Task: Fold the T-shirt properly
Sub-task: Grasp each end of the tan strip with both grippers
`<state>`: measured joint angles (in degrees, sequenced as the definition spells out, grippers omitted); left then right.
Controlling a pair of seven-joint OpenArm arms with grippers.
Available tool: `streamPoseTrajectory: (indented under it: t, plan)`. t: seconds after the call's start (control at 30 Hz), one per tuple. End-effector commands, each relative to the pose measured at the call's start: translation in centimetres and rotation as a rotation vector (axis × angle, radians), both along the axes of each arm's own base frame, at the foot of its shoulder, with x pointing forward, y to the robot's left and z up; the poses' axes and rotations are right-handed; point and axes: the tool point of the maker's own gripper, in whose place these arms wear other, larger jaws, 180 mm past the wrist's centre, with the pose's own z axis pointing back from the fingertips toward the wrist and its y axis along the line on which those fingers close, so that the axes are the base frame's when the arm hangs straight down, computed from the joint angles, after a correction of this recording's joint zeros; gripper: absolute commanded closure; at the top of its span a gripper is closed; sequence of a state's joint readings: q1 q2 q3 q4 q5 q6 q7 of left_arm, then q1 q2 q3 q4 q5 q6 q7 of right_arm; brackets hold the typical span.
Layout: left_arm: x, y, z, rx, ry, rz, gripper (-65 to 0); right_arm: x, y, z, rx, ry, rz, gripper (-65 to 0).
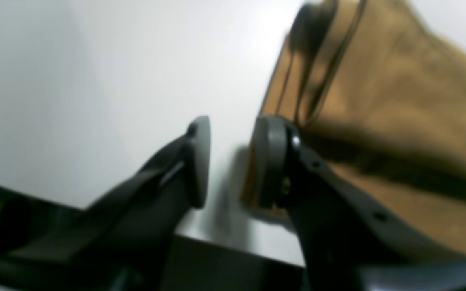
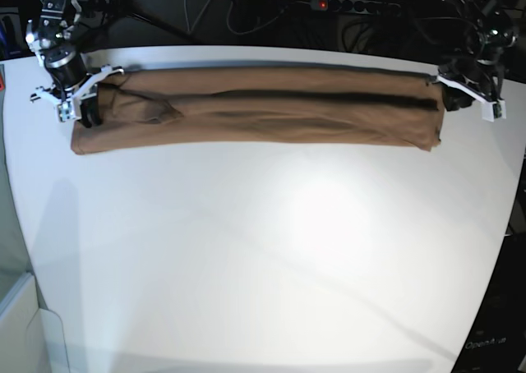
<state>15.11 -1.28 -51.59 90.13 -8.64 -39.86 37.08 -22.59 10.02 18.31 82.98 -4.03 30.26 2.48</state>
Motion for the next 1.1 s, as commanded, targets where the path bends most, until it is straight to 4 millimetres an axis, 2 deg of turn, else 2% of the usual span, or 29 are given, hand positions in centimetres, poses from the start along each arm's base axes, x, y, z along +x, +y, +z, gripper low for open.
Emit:
streamPoseTrajectory:
  t: [0.0,0.07,0.2,0.3,0.5,0.73,0.83,1.07]
  plan:
    - [0.7,0.6,1.4,0.027,-0.047,-0.004,-18.3,0.8,-0.1,0.9,-0.009,-0.032,0.017,-7.5]
    - [1.0,0.6,1.8,0.034,-0.057,-0.007,-20.2,0.9,0.3,0.8,-0.006,-0.031,0.027,-7.5]
    - [1.2,0.6,1.8,0.030,-0.060,-0.004,-34.5,0.9,0.5,0.8,-0.004,-0.030,0.033,-7.5]
    - [1.6,0.6,1.9,0.027,-0.070,-0.003,-40.2,1.0,0.6,0.8,-0.003,-0.030,0.034,-7.5]
    - [1.6,0.0,1.8,-0.034,-0.053,-0.005,-40.2,1.0,0.4,0.8,-0.009,-0.029,0.036,-7.5]
    - [2.7,-0.3,1.7,-0.085,-0.037,-0.014,-40.2,1.0,0.4,0.8,-0.009,-0.028,0.036,-7.5]
    - [3.2,-0.5,0.7,-0.122,-0.026,-0.006,-40.2,1.0,0.4,0.8,-0.009,-0.028,0.036,-7.5]
    - [2.7,-1.1,-2.1,-0.199,0.026,0.011,-40.2,1.0,0.4,0.8,-0.011,-0.028,0.037,-7.5]
